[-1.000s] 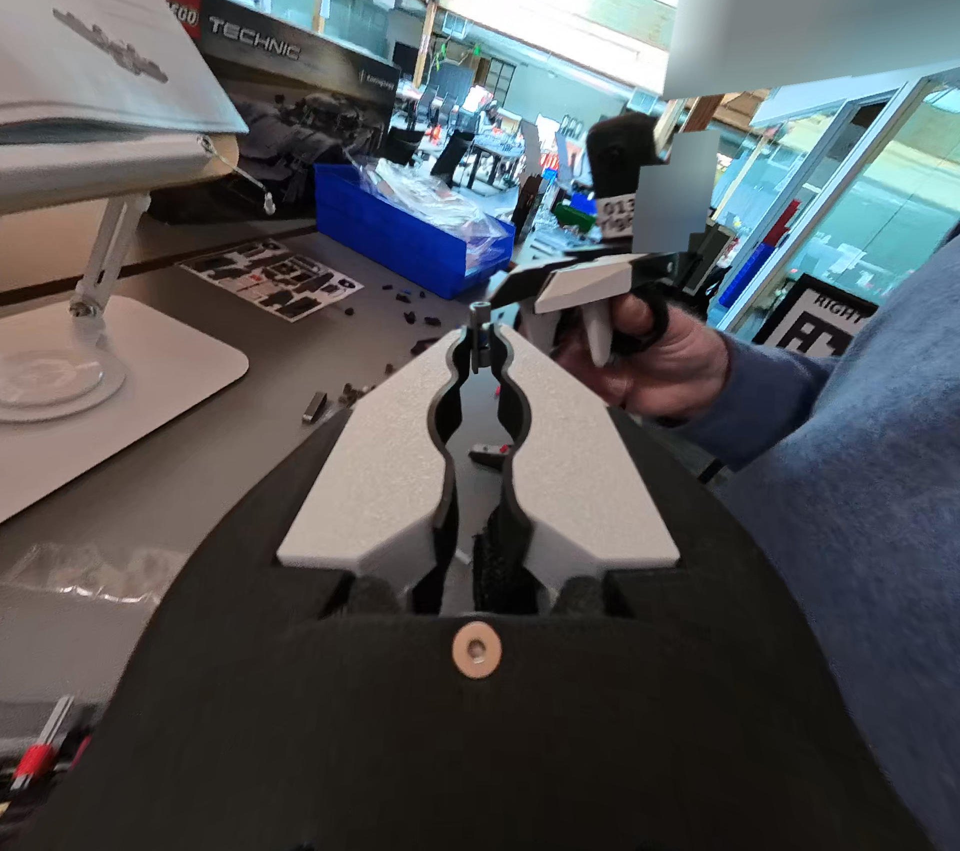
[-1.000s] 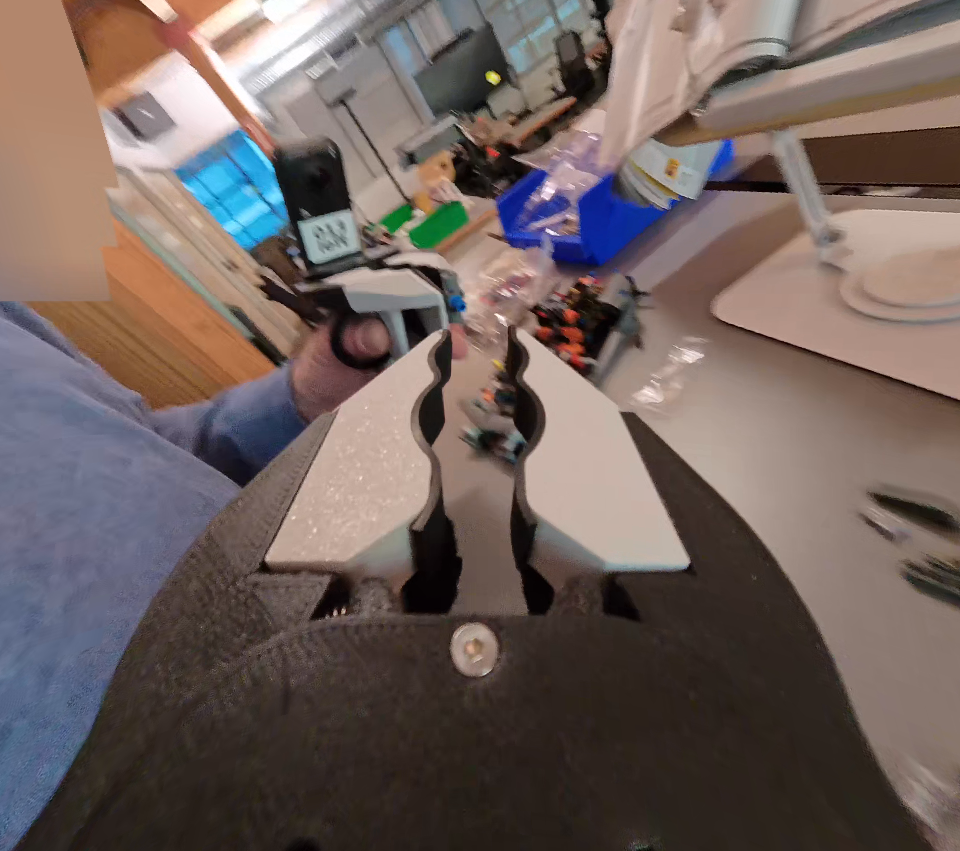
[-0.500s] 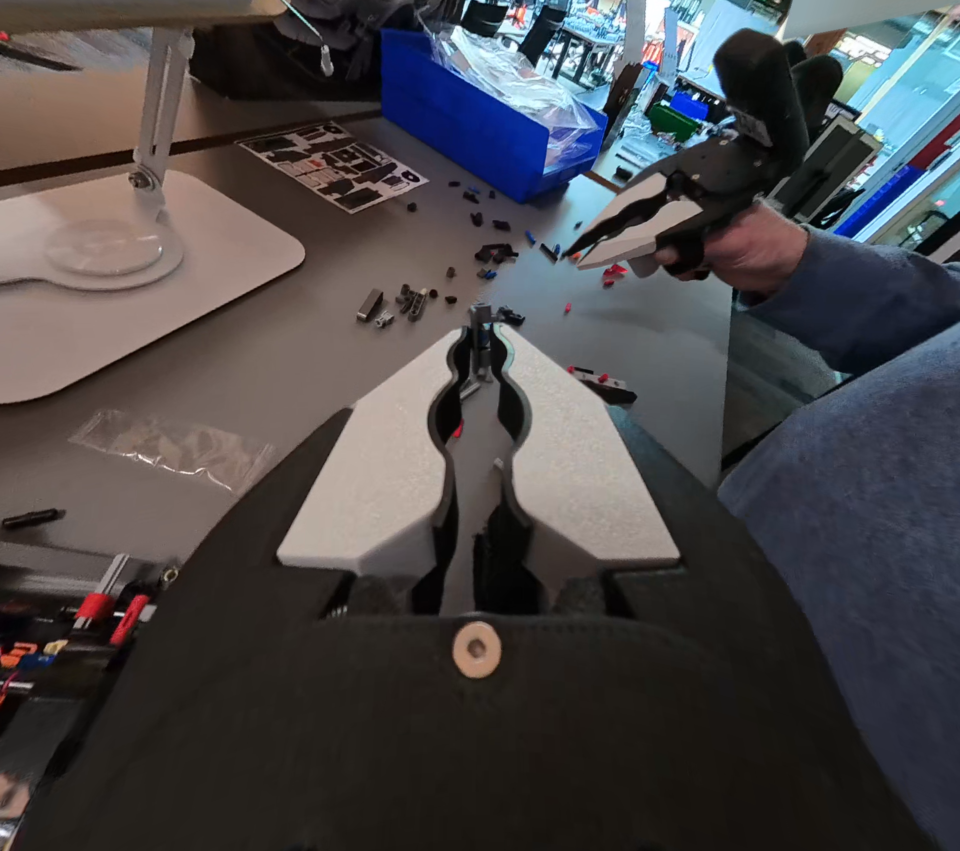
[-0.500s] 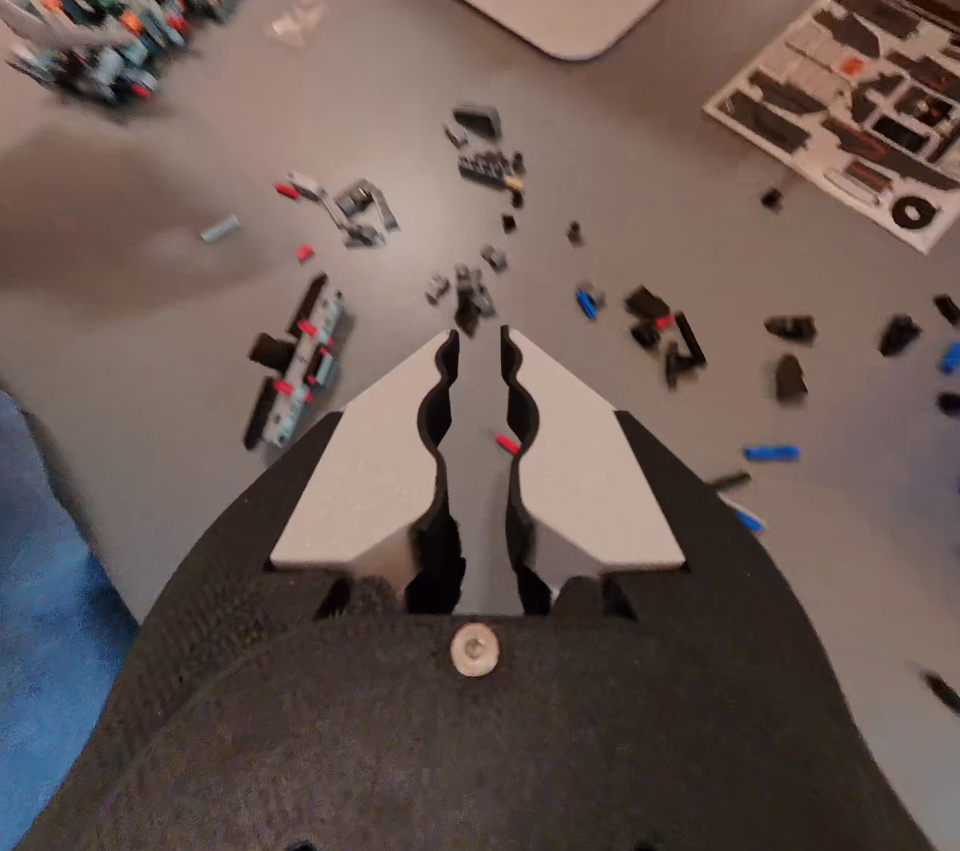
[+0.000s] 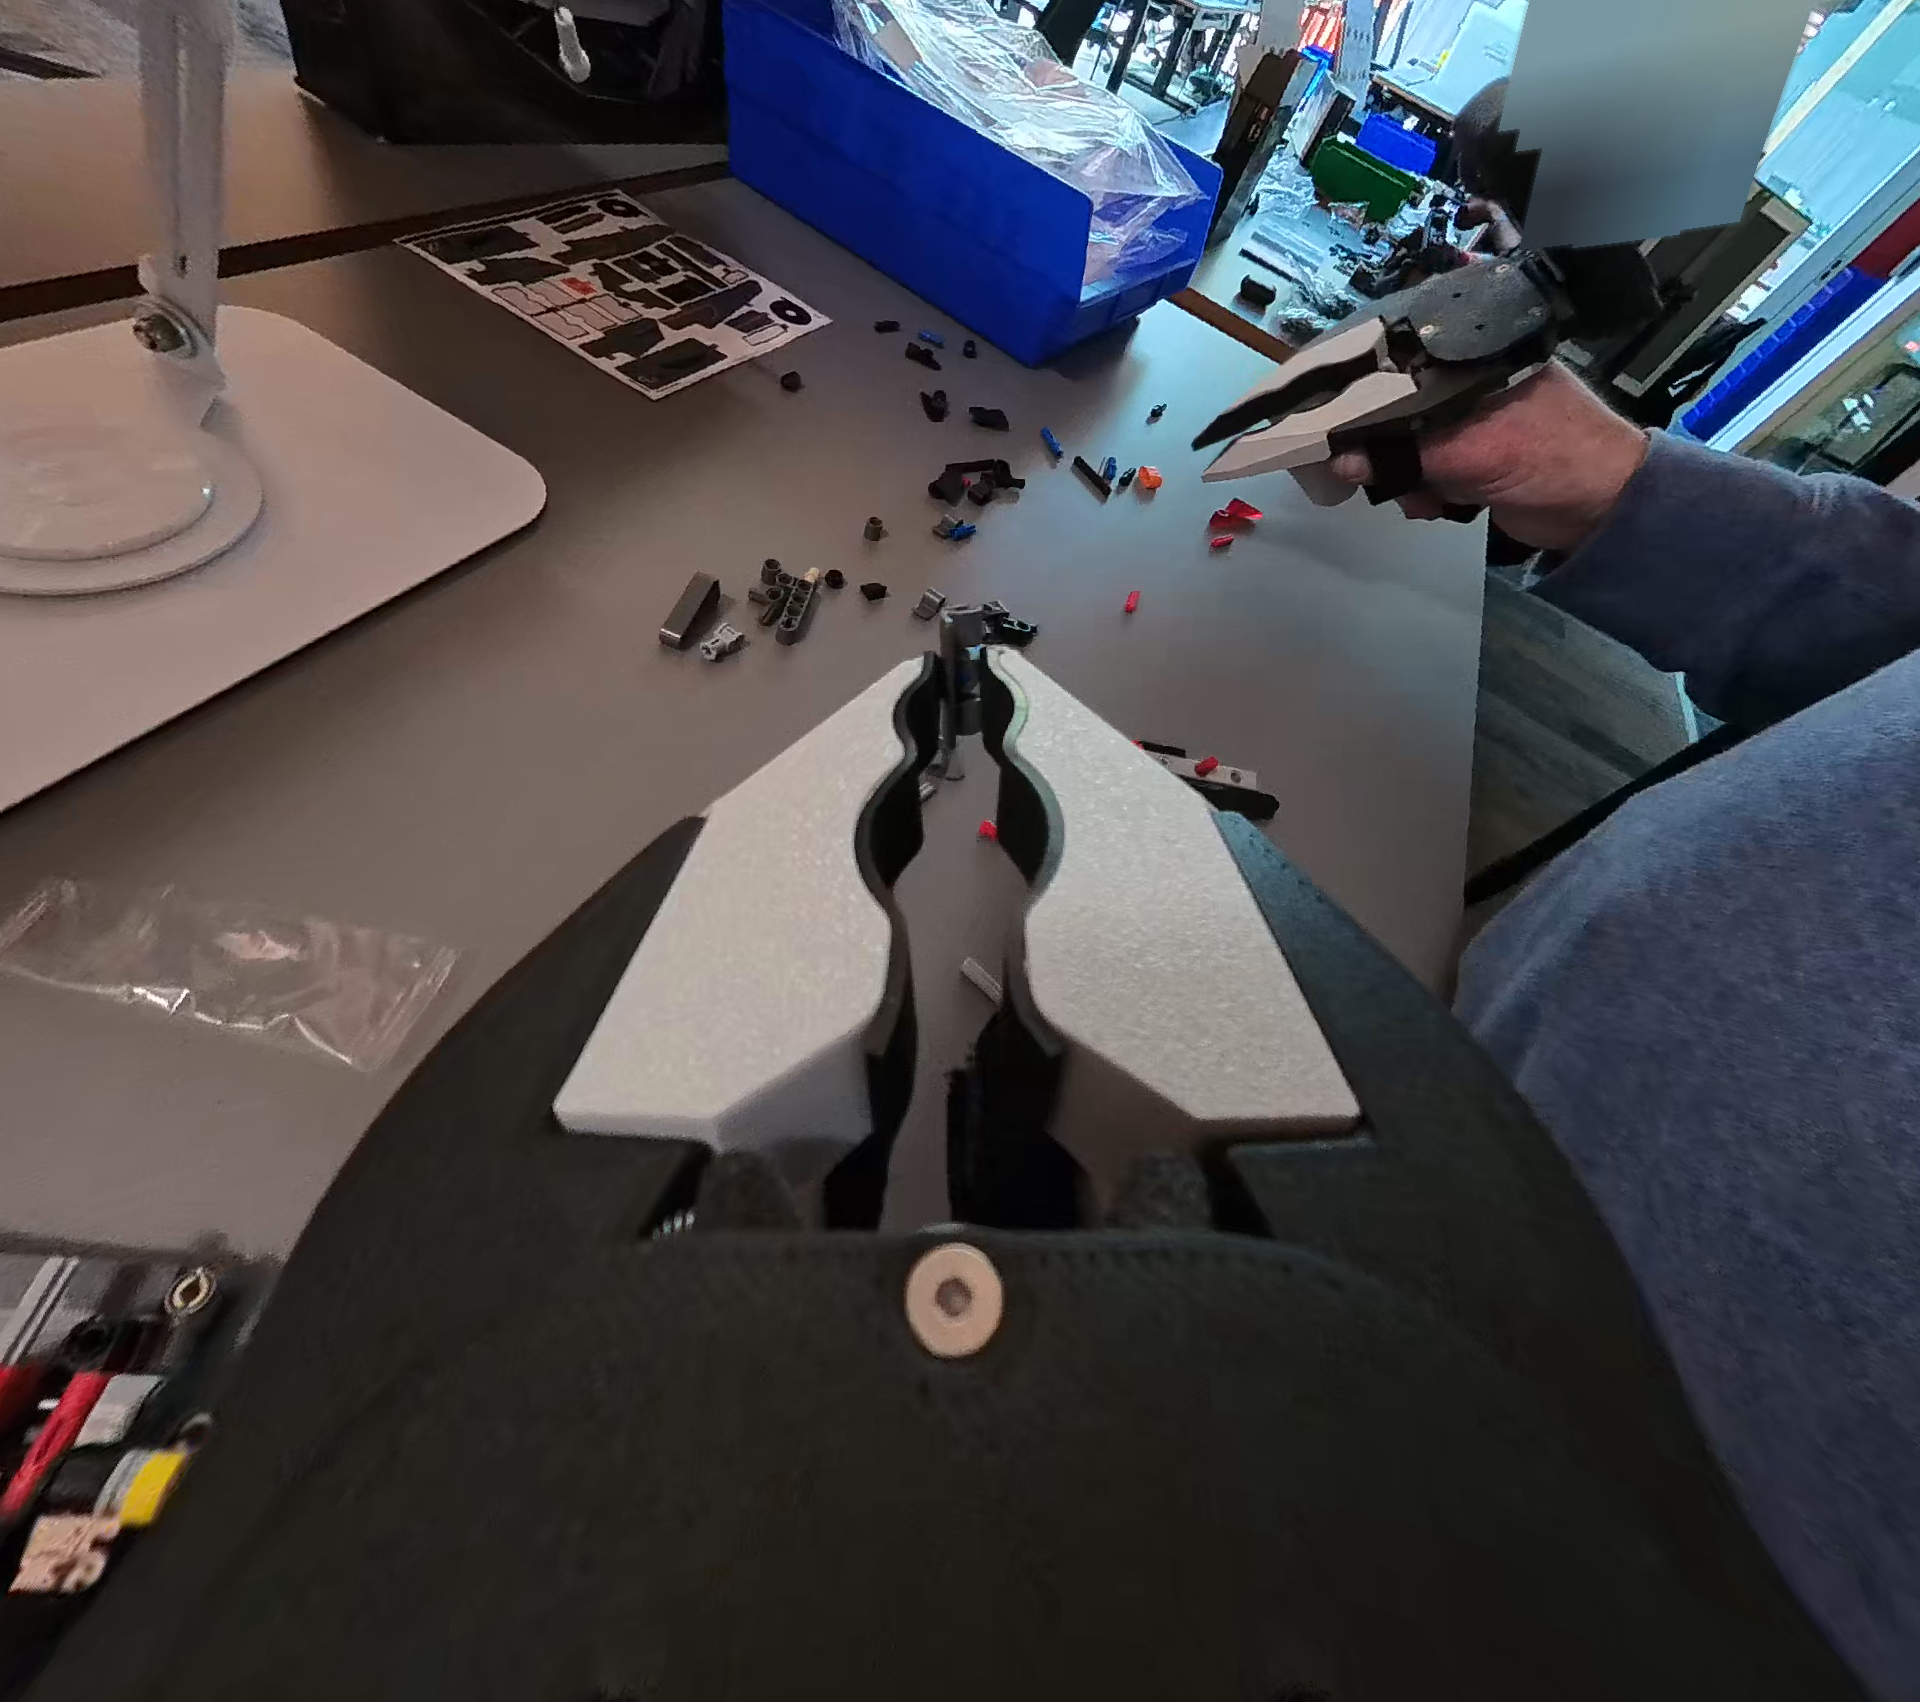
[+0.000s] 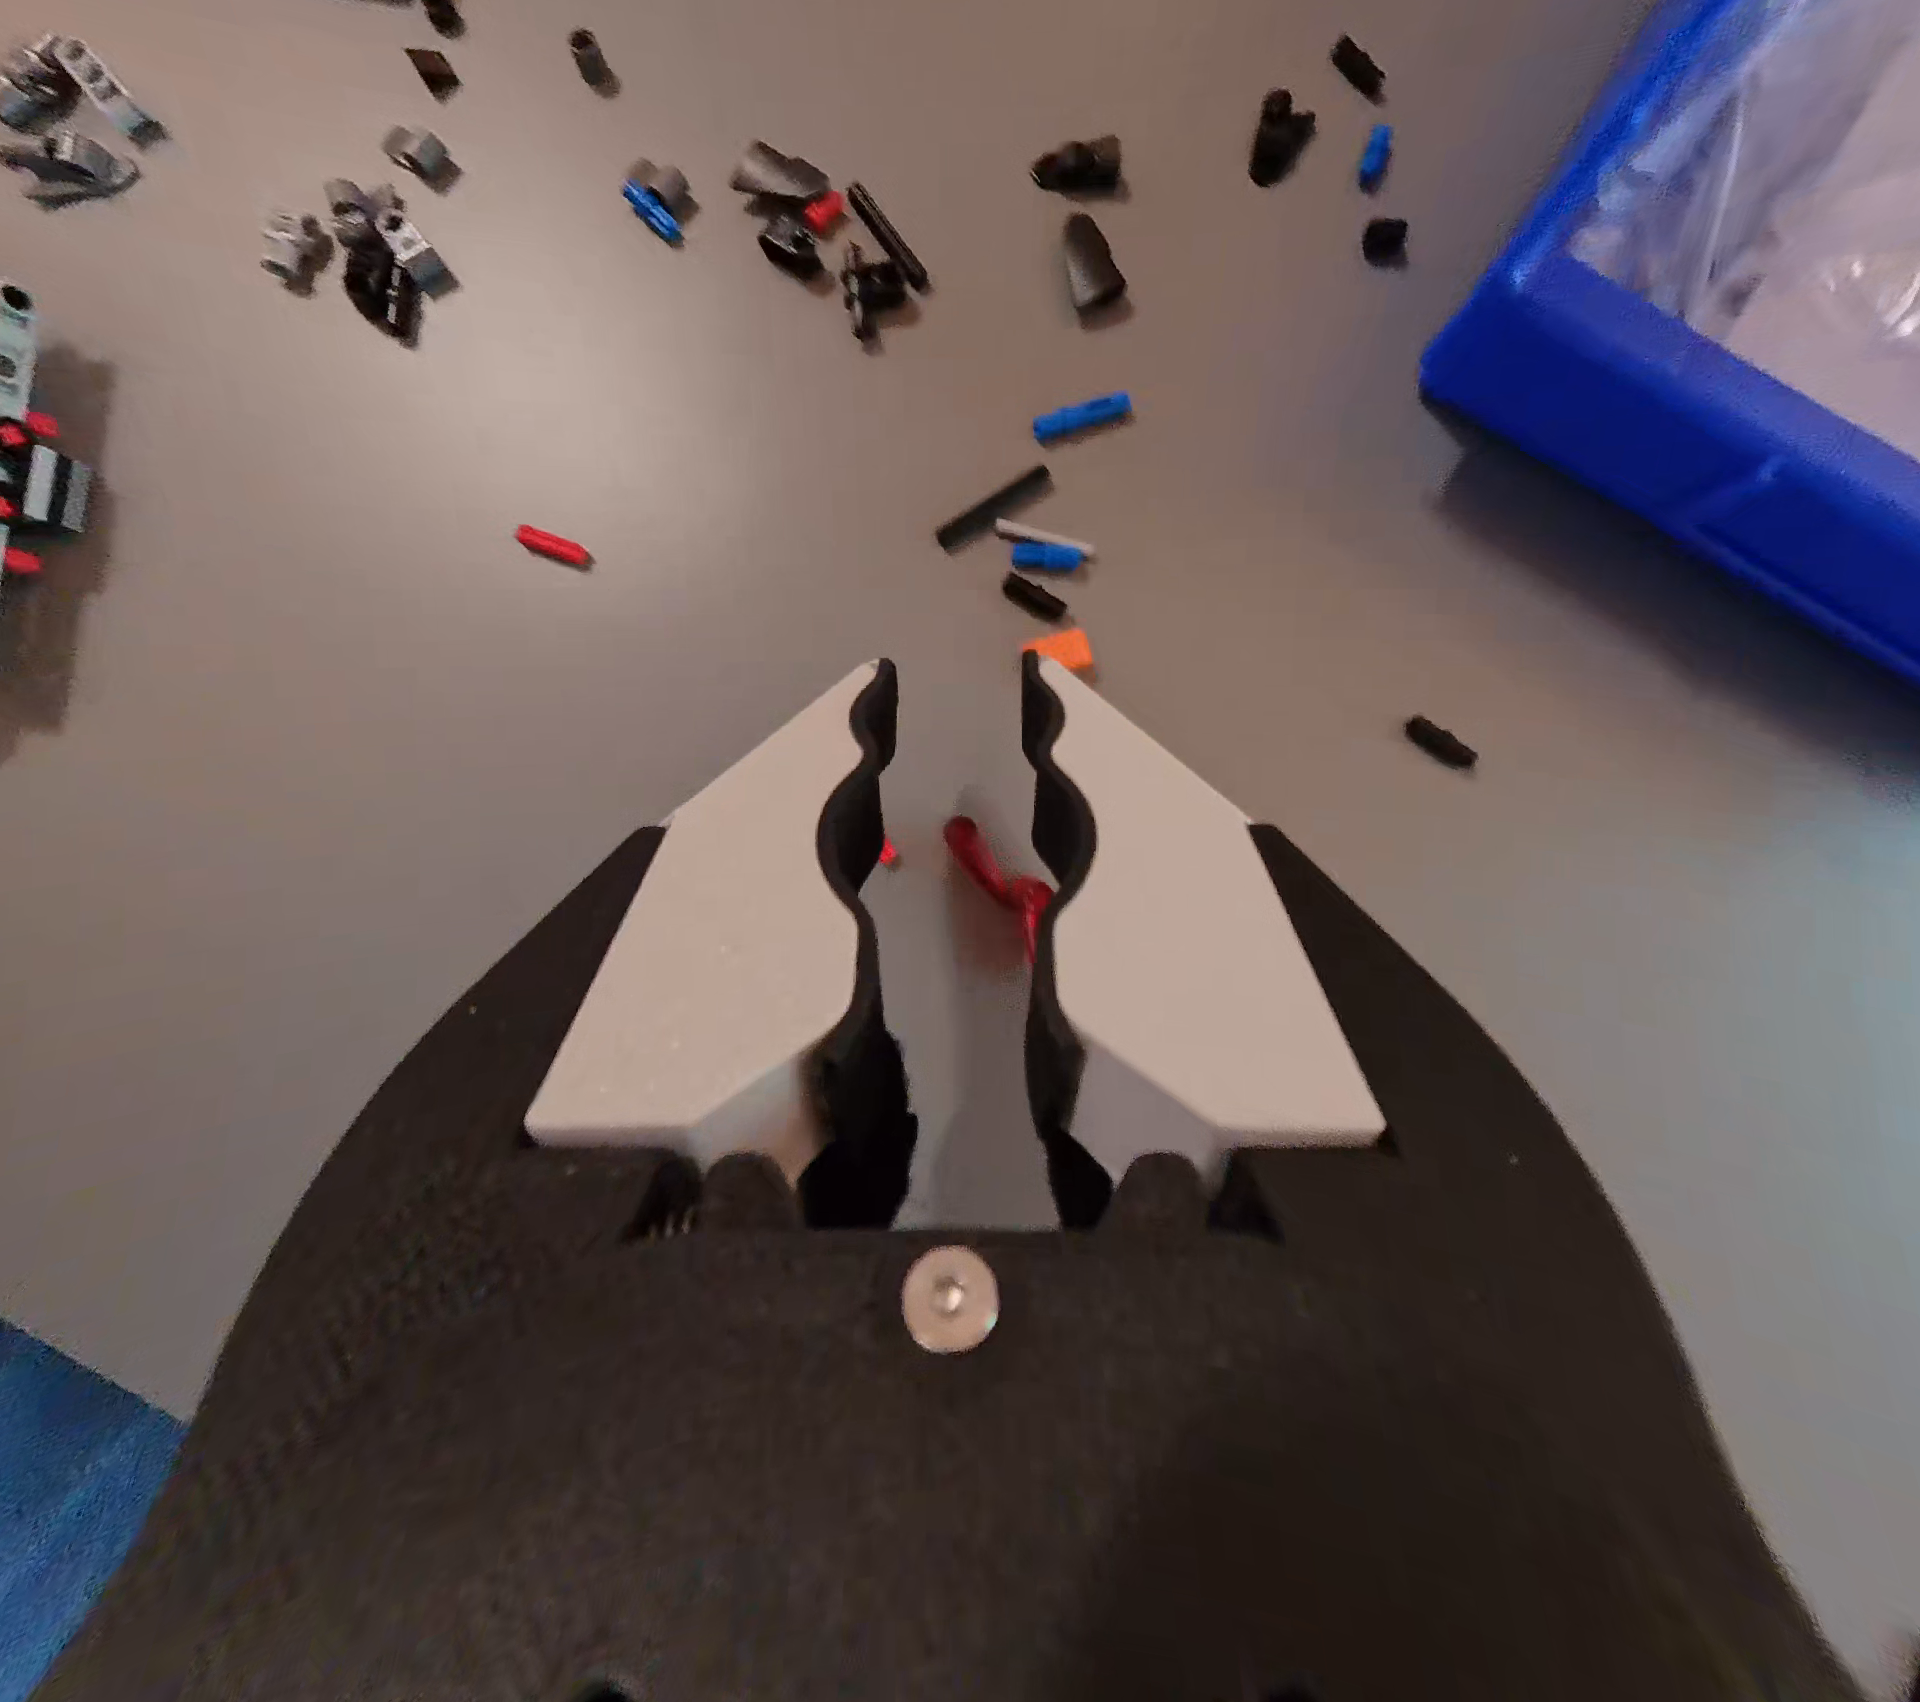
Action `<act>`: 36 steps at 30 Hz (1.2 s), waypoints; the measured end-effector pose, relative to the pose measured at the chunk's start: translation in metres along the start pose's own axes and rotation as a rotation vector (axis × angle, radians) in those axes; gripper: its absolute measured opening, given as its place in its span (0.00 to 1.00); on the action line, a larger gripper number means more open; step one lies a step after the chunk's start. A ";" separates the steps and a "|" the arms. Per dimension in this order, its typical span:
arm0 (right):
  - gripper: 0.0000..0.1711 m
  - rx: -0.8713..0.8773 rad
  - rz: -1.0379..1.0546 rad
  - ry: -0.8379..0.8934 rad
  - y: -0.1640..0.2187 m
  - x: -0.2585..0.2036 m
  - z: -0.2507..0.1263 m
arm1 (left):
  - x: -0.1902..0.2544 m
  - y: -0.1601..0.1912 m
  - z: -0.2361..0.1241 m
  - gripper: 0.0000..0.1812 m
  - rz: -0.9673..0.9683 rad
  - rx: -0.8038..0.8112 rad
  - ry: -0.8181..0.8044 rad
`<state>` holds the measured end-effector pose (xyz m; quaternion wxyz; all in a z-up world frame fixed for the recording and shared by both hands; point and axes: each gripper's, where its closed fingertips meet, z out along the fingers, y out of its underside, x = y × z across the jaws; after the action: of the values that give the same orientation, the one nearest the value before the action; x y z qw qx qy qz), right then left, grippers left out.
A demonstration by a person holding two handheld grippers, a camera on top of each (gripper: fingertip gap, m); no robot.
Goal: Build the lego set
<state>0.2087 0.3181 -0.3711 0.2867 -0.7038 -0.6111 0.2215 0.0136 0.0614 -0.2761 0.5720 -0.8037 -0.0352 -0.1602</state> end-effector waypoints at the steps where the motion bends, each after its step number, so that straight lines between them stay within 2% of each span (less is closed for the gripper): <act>1: 0.12 -0.002 0.009 0.005 0.004 0.004 -0.001 | 0.001 0.000 0.001 0.03 0.000 -0.002 0.001; 14: 0.10 -0.084 -0.014 -0.053 0.045 0.013 -0.016 | -0.003 0.000 0.006 0.03 0.008 -0.020 -0.034; 22: 0.10 -0.035 -0.073 -0.005 0.029 0.012 -0.015 | -0.009 0.012 0.002 0.03 0.087 -0.084 -0.126; 29: 0.14 -0.045 -0.074 -0.010 0.025 0.015 -0.012 | -0.012 0.032 -0.010 0.03 0.114 -0.140 -0.192; 32: 0.09 -0.025 -0.178 -0.064 0.004 -0.012 -0.008 | -0.013 0.039 -0.015 0.03 0.097 -0.145 -0.204; 36: 0.07 0.078 -0.256 -0.302 -0.050 -0.101 0.002 | -0.013 0.044 -0.017 0.03 0.092 -0.149 -0.209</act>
<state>0.1546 0.2232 -0.3427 0.2445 -0.5674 -0.7228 0.3096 0.0082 0.0319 -0.3152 0.5108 -0.8570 -0.0458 -0.0513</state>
